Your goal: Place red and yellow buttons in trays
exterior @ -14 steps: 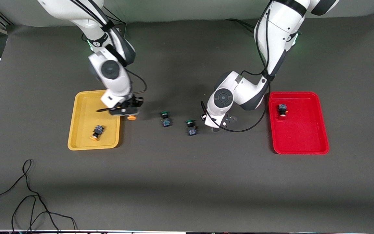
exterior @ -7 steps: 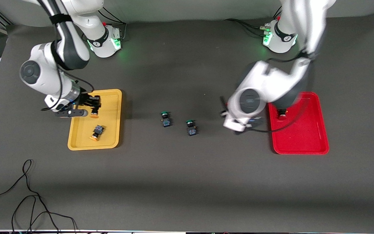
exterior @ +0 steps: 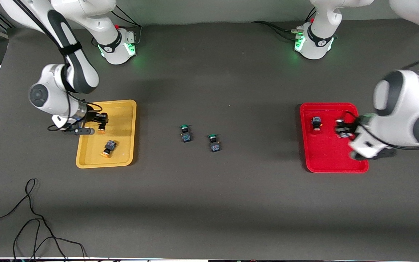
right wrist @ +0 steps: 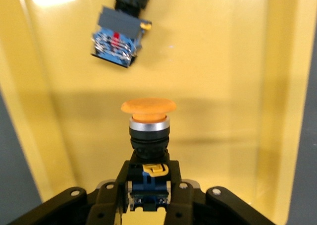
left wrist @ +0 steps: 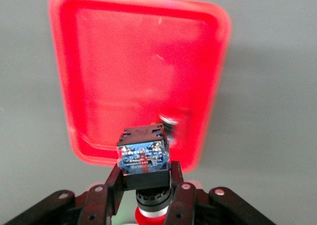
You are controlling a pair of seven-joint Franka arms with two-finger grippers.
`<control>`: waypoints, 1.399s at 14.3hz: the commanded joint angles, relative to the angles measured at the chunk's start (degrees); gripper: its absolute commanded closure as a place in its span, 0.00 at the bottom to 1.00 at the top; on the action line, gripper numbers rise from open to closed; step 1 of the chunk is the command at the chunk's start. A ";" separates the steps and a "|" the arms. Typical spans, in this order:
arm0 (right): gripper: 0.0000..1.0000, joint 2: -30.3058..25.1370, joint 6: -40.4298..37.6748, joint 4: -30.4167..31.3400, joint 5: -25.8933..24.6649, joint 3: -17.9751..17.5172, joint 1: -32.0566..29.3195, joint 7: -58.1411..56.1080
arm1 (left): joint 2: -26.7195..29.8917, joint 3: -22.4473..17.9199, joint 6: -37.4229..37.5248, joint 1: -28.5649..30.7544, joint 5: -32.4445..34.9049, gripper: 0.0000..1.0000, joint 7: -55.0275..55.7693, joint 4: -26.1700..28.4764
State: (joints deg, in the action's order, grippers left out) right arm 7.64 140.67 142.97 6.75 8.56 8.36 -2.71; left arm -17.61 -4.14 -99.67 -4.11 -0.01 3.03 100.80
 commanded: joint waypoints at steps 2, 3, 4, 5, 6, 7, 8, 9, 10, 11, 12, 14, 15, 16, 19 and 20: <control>0.00 -0.61 0.48 -0.41 2.12 0.14 0.34 -1.68 | -3.99 -6.13 -10.61 -1.43 2.73 1.00 -11.89 5.20; 0.00 -1.48 0.22 -0.41 2.12 0.14 0.43 -1.59 | -6.19 -7.02 -13.50 -1.34 3.08 1.00 -12.43 5.20; 0.00 -2.97 0.04 -0.50 2.04 0.14 0.43 -1.42 | -7.61 -7.11 -15.62 -1.34 3.00 1.00 -12.35 5.81; 0.00 -4.81 -0.13 -0.68 2.12 0.14 0.43 -1.24 | -7.97 -7.11 -16.86 -1.25 2.91 1.00 -12.34 6.51; 0.00 -6.57 -0.13 -0.76 2.12 0.14 0.43 -1.15 | -8.49 -7.20 -17.91 -1.08 2.74 1.00 -12.34 6.87; 0.00 -8.59 -0.13 -1.72 2.12 0.14 0.43 -0.89 | -9.11 -7.11 -19.05 -1.16 2.30 1.00 -11.65 7.31; 0.00 -10.52 -0.39 -2.78 2.12 0.23 0.43 -0.02 | -9.29 -7.11 -20.02 -1.25 2.21 1.00 -11.55 7.75; 0.00 -12.20 -2.31 -4.70 1.86 0.14 0.43 0.34 | -9.46 -7.03 -20.99 -1.17 1.86 1.00 -11.55 8.18; 0.00 -13.17 -7.12 -7.94 1.34 0.05 0.51 0.43 | -9.55 -7.02 -21.35 -1.51 -0.23 1.00 -11.47 8.54; 0.00 -13.44 -14.21 -12.93 1.33 0.05 0.51 0.34 | -9.38 -7.02 -21.35 -1.87 -2.43 1.00 -11.38 9.41; 0.00 -13.44 -20.63 -17.85 1.25 0.14 0.43 0.34 | -8.77 -7.02 -21.53 -2.04 -3.58 0.90 -11.38 10.64; 0.00 -13.70 -27.61 -25.08 -1.28 0.32 0.34 0.34 | -8.24 -6.94 -21.18 -2.48 -3.77 0.51 -11.29 11.26; 0.00 -14.58 -29.73 -27.81 -3.39 0.32 0.34 0.43 | -7.45 -6.94 -20.31 -2.66 -3.77 0.01 -11.38 11.00; 0.00 -15.37 -31.14 -29.75 -3.76 0.93 0.34 0.43 | -5.79 -6.94 -18.64 -2.75 -3.77 0.00 -11.29 11.00; 0.00 -16.25 -40.34 -37.91 -4.12 2.51 0.34 0.43 | 1.84 -6.85 -8.19 -3.62 -3.59 0.00 -10.59 9.07; 0.00 -16.26 -43.52 -40.64 -4.20 2.25 0.43 1.30 | 5.18 -6.94 -6.25 -4.50 -2.98 0.00 -9.89 9.16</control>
State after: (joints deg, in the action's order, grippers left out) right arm -8.79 103.38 107.94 3.46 10.83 8.29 -2.61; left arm -20.66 -10.31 -110.62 -6.69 -3.35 -8.21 108.45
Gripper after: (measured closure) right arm 0.000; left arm 0.159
